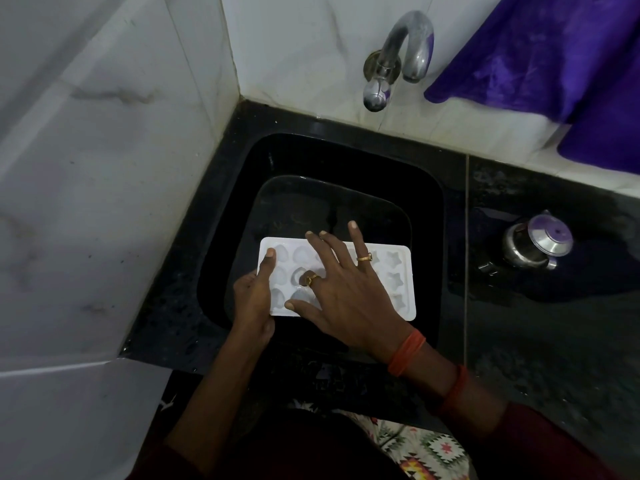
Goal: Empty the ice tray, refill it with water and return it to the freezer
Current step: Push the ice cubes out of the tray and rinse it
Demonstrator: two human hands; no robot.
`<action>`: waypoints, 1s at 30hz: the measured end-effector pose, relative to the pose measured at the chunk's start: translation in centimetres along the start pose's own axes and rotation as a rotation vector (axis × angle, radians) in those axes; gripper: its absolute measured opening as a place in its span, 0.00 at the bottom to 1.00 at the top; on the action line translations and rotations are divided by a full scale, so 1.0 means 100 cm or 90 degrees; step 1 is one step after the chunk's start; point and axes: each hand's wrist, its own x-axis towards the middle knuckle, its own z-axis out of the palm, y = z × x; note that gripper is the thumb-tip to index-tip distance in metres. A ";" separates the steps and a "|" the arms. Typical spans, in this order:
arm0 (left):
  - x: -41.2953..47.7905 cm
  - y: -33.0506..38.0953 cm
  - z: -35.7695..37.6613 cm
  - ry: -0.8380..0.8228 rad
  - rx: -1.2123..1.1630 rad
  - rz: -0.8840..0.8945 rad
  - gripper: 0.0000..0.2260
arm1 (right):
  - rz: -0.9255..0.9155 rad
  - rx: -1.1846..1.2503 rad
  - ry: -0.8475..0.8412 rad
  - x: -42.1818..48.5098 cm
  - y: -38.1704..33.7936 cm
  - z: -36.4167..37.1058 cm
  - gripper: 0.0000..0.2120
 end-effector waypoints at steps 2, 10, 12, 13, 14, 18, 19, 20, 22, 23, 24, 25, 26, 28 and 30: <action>-0.001 0.000 0.000 0.001 -0.004 0.002 0.14 | 0.004 0.003 -0.003 -0.001 -0.002 0.001 0.30; -0.001 -0.002 -0.002 -0.016 -0.002 0.005 0.14 | -0.008 -0.035 0.020 0.001 -0.001 0.001 0.28; -0.001 -0.003 -0.002 -0.023 -0.004 0.007 0.15 | -0.009 -0.031 0.031 0.003 0.000 0.000 0.26; -0.001 -0.003 -0.003 -0.026 -0.006 0.007 0.15 | -0.011 -0.029 0.035 0.004 0.001 0.000 0.26; -0.001 -0.004 -0.003 -0.027 -0.005 0.007 0.15 | -0.012 -0.027 0.037 0.005 0.001 -0.001 0.26; 0.000 -0.004 -0.004 -0.027 -0.001 0.010 0.15 | -0.012 -0.028 0.015 0.006 -0.004 -0.003 0.28; 0.000 -0.004 -0.005 -0.032 0.000 0.010 0.15 | -0.010 -0.029 0.009 0.006 -0.006 -0.003 0.29; 0.000 -0.005 -0.005 -0.038 -0.001 0.010 0.15 | -0.008 -0.027 0.006 0.006 -0.007 -0.004 0.29; 0.000 -0.005 -0.006 -0.039 -0.008 0.005 0.14 | -0.004 -0.017 0.003 0.006 -0.011 -0.004 0.31; 0.000 -0.004 -0.006 -0.036 -0.011 0.003 0.14 | -0.001 -0.010 -0.002 0.006 -0.013 -0.004 0.32; 0.000 -0.004 -0.007 -0.033 -0.012 0.003 0.14 | 0.002 -0.004 -0.009 0.005 -0.014 -0.005 0.32; 0.000 -0.004 -0.007 -0.030 -0.014 0.005 0.14 | 0.004 0.000 -0.017 0.004 -0.016 -0.005 0.33; 0.000 -0.003 -0.007 -0.027 -0.017 0.007 0.14 | 0.005 0.005 -0.024 0.002 -0.017 -0.006 0.33; 0.000 -0.003 -0.008 -0.014 -0.016 0.008 0.15 | 0.005 0.014 -0.032 0.000 -0.017 -0.007 0.33; -0.001 -0.003 -0.008 -0.012 -0.011 0.006 0.16 | 0.008 0.011 -0.031 -0.002 -0.016 -0.008 0.32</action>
